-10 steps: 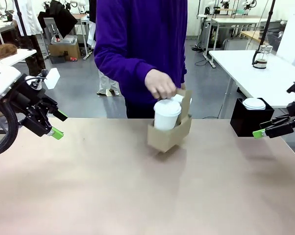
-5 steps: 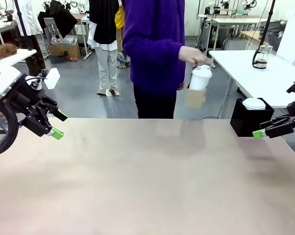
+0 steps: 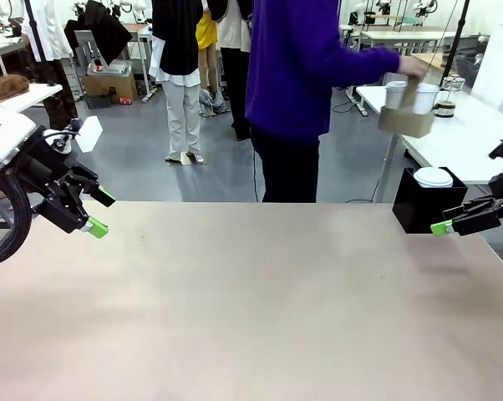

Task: Pour a drink into a cup and package it in a carrier.
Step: Insert the held 600 ml Paper Cup into the Cup Carrier.

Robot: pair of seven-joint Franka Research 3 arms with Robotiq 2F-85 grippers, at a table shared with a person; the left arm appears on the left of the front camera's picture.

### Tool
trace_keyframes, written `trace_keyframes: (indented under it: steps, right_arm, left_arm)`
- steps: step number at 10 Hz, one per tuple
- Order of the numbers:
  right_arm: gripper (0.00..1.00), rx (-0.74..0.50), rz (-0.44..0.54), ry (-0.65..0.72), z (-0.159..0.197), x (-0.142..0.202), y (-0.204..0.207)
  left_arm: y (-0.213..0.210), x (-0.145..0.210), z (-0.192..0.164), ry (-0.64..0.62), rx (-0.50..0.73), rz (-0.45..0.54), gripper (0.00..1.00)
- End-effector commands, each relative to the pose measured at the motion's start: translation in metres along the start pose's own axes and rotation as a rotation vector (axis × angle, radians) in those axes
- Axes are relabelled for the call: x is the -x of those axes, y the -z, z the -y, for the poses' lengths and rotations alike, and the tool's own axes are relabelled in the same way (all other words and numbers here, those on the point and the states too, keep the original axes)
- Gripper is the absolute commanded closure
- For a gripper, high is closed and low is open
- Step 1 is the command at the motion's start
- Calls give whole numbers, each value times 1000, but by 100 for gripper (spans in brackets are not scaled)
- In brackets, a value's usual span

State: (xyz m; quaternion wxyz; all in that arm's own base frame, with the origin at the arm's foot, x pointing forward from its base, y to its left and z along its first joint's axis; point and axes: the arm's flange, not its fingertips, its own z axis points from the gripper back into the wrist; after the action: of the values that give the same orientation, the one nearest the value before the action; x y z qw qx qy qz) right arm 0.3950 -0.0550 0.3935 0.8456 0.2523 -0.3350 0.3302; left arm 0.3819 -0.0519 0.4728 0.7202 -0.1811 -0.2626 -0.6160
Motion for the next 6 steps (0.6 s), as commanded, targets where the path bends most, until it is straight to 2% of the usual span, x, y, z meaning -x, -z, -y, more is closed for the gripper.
trace_keyframes:
  steps: [1, 6]
  right_arm:
    - [0, 7, -2, -19, 1, 0, -2]
    - [0, 7, -2, -19, 1, 0, -2]
  left_arm:
    - [-2, 0, 0, 10, 7, 11, 0]
    - [-2, 0, 0, 10, 7, 11, 0]
